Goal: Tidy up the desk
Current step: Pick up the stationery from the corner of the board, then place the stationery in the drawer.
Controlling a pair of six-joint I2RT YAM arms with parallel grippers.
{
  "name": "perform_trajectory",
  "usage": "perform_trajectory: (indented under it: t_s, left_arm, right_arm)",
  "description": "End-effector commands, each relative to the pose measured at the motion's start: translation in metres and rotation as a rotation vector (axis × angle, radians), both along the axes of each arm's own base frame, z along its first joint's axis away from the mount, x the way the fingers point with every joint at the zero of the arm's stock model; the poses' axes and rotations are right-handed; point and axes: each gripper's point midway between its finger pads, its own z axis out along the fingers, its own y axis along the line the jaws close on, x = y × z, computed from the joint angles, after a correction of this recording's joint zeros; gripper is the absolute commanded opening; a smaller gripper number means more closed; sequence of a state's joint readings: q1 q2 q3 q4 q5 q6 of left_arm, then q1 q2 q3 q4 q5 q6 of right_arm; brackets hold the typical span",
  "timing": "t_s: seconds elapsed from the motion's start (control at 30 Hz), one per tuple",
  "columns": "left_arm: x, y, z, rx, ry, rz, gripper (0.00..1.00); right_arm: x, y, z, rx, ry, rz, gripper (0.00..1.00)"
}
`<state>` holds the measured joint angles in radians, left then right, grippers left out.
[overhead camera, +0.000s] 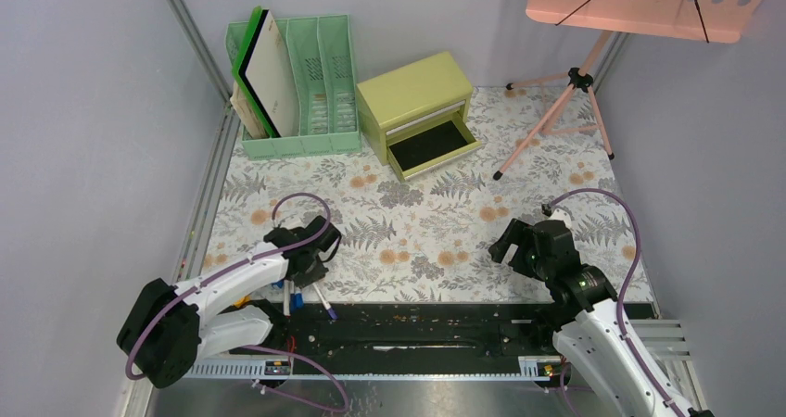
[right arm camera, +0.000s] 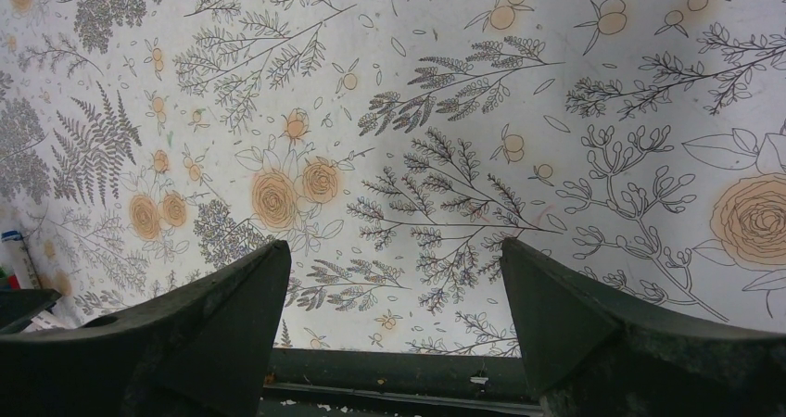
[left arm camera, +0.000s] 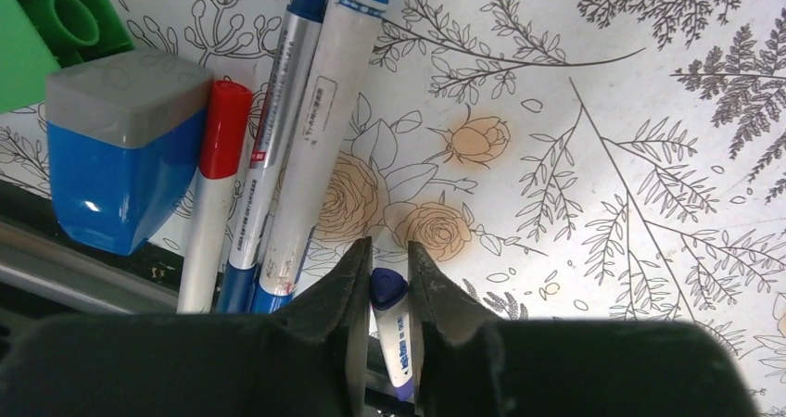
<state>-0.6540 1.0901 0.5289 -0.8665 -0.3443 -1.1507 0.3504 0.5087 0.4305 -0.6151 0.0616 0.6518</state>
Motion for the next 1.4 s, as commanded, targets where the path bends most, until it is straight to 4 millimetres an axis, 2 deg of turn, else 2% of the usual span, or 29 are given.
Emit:
perform_trajectory:
  t_s: [0.0,0.17,0.4,0.53,0.63,0.77,0.87,1.07,1.37]
  left_arm:
    - [0.009,-0.01,0.003,-0.017,-0.015,-0.05,0.0]
    - [0.025,-0.025,0.025,-0.073,-0.092,-0.13,0.0]
    - [0.048,-0.067,0.083,-0.27,-0.271,-0.3,0.0]
    - [0.051,-0.101,0.117,-0.462,-0.395,-0.43,0.0]
    - [0.045,-0.13,0.147,-0.654,-0.514,-0.546,0.0]
    - [0.04,-0.151,0.179,-0.813,-0.658,-0.643,0.0]
    - [0.034,-0.161,0.193,-0.885,-0.689,-0.705,0.0]
    - [0.016,-0.185,0.208,-1.042,-0.671,-0.86,0.0]
    - [0.011,-0.199,0.229,-1.185,-0.708,-0.887,0.0]
  right_arm:
    - [0.01,0.003,0.018,0.015,-0.057,0.006,0.91]
    - [0.009,0.003,0.023,0.016,-0.062,0.012,0.91]
    - [0.01,0.012,0.037,0.04,-0.101,0.074,0.93]
    - [0.008,0.032,0.051,0.107,-0.142,0.184,0.95]
    - [0.005,0.057,0.061,0.206,-0.174,0.304,0.96]
    - [-0.001,0.1,0.076,0.438,-0.191,0.464,0.97]
    - [-0.004,0.121,0.083,0.564,-0.175,0.535,0.95]
    - [-0.012,0.15,0.099,0.656,-0.186,0.678,0.92]
    - [-0.031,0.193,0.125,0.781,-0.2,0.847,0.85]
